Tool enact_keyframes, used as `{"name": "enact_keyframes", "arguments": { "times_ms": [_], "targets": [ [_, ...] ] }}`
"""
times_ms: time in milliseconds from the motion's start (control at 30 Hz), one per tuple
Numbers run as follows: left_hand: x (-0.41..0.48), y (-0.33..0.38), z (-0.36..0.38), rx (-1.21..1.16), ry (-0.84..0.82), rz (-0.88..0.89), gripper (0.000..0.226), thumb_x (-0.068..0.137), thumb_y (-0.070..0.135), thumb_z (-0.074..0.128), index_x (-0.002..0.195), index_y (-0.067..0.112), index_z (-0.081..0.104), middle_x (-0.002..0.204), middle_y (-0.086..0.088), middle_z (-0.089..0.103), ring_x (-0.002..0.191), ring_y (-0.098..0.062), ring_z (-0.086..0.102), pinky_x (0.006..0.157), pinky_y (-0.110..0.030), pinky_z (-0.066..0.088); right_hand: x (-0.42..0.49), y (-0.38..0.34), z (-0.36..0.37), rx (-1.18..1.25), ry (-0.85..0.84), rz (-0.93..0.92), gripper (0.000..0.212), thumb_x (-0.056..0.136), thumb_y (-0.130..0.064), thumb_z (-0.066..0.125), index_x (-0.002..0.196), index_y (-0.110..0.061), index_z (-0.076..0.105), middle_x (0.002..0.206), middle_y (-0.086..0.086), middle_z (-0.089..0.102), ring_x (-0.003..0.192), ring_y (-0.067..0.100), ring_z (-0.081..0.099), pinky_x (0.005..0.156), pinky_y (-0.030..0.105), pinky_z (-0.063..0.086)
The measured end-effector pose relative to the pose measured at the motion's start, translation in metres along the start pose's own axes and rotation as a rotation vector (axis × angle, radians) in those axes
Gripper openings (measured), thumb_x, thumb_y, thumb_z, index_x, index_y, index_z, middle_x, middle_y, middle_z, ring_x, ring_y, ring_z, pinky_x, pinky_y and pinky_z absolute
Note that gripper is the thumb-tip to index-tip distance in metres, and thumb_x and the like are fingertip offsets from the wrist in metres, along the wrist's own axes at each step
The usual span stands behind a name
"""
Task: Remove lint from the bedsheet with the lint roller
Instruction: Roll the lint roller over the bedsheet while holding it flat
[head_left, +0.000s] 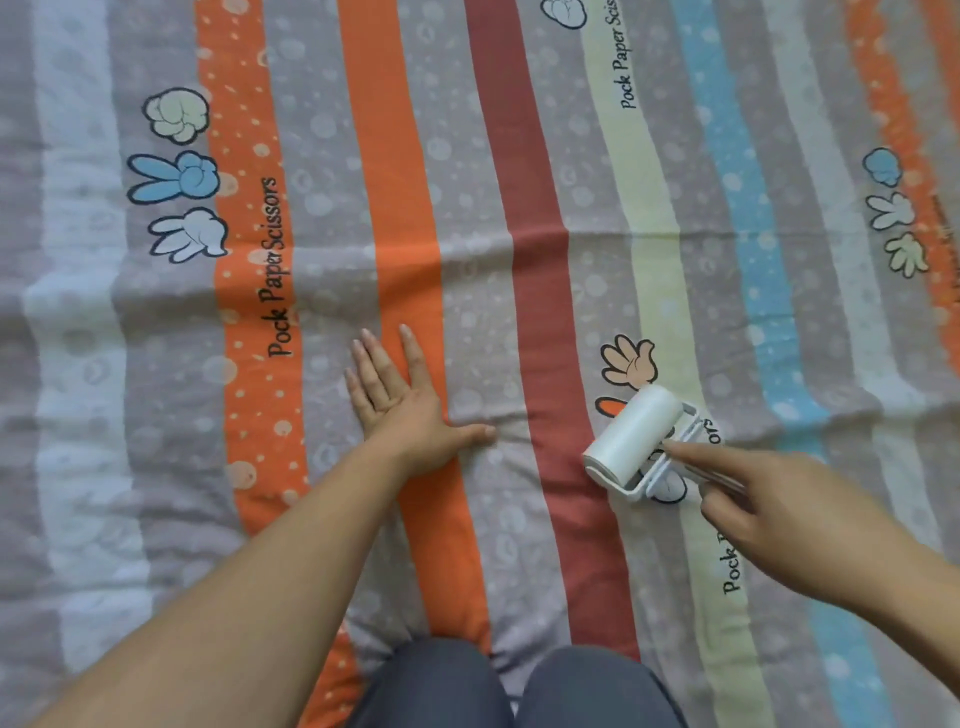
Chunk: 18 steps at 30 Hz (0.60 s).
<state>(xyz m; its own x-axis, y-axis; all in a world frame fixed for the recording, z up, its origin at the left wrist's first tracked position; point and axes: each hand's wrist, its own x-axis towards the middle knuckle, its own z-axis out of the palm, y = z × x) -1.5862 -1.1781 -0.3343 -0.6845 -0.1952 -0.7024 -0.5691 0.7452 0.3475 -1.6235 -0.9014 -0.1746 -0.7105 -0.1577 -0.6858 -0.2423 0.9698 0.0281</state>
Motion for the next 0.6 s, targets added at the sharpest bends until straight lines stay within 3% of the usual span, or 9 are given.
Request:
{"name": "enact_keyframes", "arguments": {
  "times_ms": [67, 167, 300, 433, 600],
  "targets": [
    [0.000, -0.010, 0.003, 0.033, 0.050, 0.035, 0.148, 0.064, 0.092, 0.059, 0.144, 0.024, -0.046, 0.146, -0.021, -0.053, 0.135, -0.033, -0.052, 0.112, -0.046, -0.031, 0.015, -0.023, -0.006, 0.032, 0.090, -0.060, 0.049, 0.088, -0.036, 0.047, 0.129, -0.061, 0.045, 0.085, -0.013, 0.065, 0.075, 0.013, 0.057, 0.063, 0.032, 0.045],
    [0.002, -0.026, 0.002, 0.101, 0.116, 0.067, 0.142, 0.064, 0.094, 0.054, 0.150, 0.027, -0.037, 0.154, -0.012, -0.047, 0.141, -0.024, -0.046, 0.118, -0.048, -0.025, 0.053, -0.074, -0.009, 0.243, 0.240, -0.195, 0.046, 0.093, -0.030, 0.049, 0.134, -0.051, 0.048, 0.108, -0.003, 0.070, 0.089, 0.024, 0.062, 0.074, 0.034, 0.050],
    [-0.006, -0.052, 0.000, 0.178, 0.213, 0.040, 0.143, 0.062, 0.097, 0.048, 0.154, 0.020, -0.030, 0.160, -0.003, -0.039, 0.146, -0.017, -0.039, 0.119, -0.049, -0.023, 0.118, -0.140, -0.004, 0.334, 0.313, -0.322, 0.046, 0.095, -0.023, 0.046, 0.138, -0.036, 0.049, 0.133, 0.001, 0.060, 0.113, 0.028, 0.058, 0.092, 0.038, 0.048],
    [-0.015, -0.055, 0.013, 0.198, 0.255, -0.033, 0.140, 0.067, 0.094, 0.047, 0.155, 0.014, -0.029, 0.161, -0.006, -0.038, 0.146, -0.020, -0.038, 0.120, -0.049, -0.022, 0.145, -0.165, 0.017, 0.332, 0.281, -0.326, 0.043, 0.092, -0.024, 0.042, 0.134, -0.034, 0.048, 0.128, 0.007, 0.060, 0.114, 0.034, 0.056, 0.094, 0.044, 0.048],
    [-0.026, -0.053, 0.026, 0.193, 0.265, -0.055, 0.136, 0.070, 0.093, 0.047, 0.155, 0.018, -0.029, 0.160, -0.006, -0.039, 0.145, -0.021, -0.040, 0.119, -0.051, -0.022, 0.122, -0.122, 0.043, 0.264, 0.289, -0.303, 0.049, 0.087, -0.023, 0.043, 0.135, -0.035, 0.046, 0.126, 0.009, 0.062, 0.111, 0.036, 0.057, 0.089, 0.045, 0.050]
  ]
}}
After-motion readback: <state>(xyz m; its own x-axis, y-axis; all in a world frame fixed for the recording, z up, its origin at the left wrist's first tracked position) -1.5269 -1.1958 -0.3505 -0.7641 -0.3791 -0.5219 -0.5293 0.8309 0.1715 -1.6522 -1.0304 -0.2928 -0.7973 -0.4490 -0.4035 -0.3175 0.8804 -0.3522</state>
